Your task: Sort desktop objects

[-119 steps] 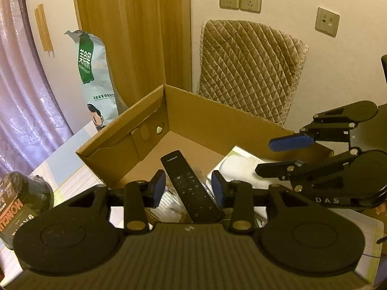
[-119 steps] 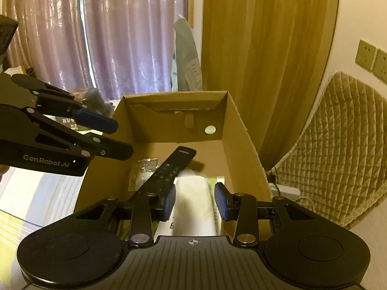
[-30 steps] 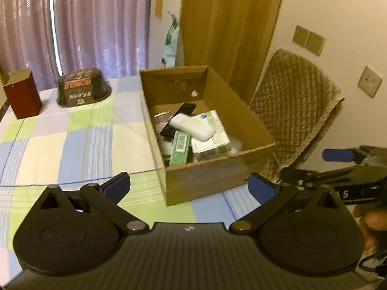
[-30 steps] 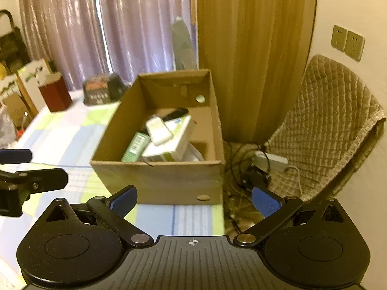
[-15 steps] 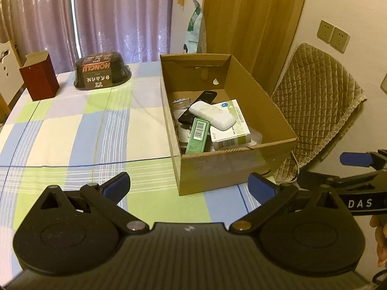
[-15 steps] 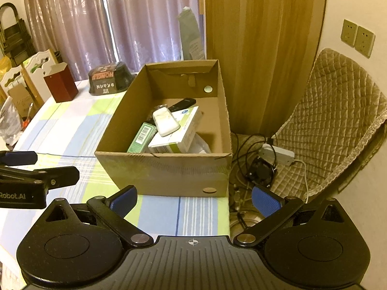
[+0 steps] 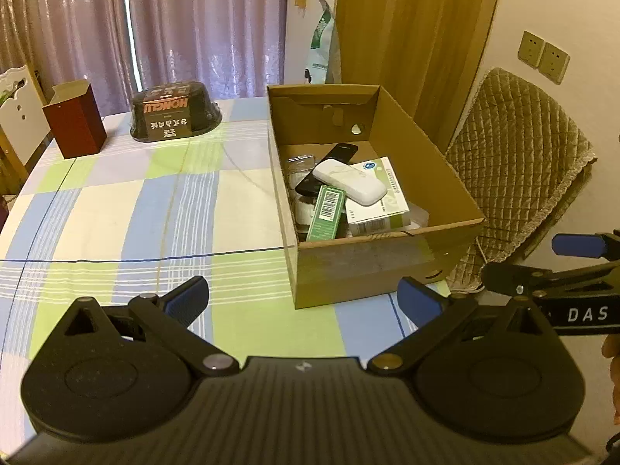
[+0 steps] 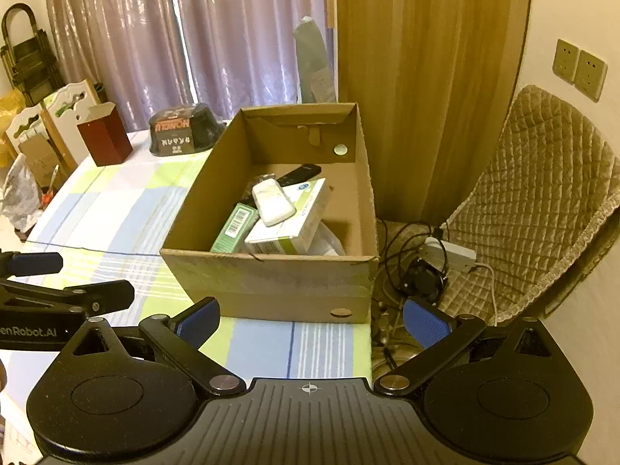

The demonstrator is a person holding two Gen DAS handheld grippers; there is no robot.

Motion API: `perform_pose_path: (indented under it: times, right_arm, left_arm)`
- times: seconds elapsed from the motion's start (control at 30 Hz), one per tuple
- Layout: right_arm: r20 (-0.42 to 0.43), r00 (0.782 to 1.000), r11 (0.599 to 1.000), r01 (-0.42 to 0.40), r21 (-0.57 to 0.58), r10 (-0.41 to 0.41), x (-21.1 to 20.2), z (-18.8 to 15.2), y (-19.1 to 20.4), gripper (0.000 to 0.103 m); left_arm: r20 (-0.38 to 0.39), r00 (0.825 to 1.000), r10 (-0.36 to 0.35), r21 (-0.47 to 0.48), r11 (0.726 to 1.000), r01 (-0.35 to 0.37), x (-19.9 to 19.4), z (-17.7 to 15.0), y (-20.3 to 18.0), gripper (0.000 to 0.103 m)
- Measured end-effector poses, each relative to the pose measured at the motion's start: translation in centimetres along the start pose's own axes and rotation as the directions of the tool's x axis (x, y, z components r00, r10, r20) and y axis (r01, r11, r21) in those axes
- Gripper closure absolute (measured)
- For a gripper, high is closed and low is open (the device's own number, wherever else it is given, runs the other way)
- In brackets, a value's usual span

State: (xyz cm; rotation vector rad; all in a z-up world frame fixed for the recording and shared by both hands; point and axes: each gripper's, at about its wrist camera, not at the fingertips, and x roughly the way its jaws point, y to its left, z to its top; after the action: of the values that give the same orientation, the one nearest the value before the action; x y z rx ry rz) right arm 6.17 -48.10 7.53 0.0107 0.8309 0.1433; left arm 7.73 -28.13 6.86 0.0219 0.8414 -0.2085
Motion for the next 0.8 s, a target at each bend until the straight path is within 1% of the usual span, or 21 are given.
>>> perform_pose_path:
  times: [0.13, 0.27, 0.53, 0.8]
  right_arm:
    - [0.004, 1.0, 1.0, -0.002, -0.01, 0.003, 0.12, 0.1, 0.38, 0.0]
    - [0.016, 1.0, 1.0, 0.004, 0.016, -0.004, -0.07, 0.08, 0.59, 0.0]
    - [0.031, 0.999, 0.999, 0.023, 0.032, -0.024, -0.76, 0.14, 0.74, 0.0]
    - [0.027, 0.999, 0.999, 0.034, 0.038, -0.035, -0.74, -0.05, 0.6, 0.0]
  left_arm:
    - [0.002, 1.0, -0.002, 0.002, 1.0, 0.002, -0.07, -0.23, 0.17, 0.001]
    - [0.002, 1.0, -0.007, 0.013, 1.0, 0.007, -0.26, -0.31, 0.37, 0.001]
    - [0.013, 0.999, -0.031, 0.043, 0.999, 0.031, -0.48, -0.02, 0.37, 0.001]
    - [0.023, 0.999, -0.049, 0.057, 0.997, 0.048, -0.24, 0.01, 0.17, 0.001]
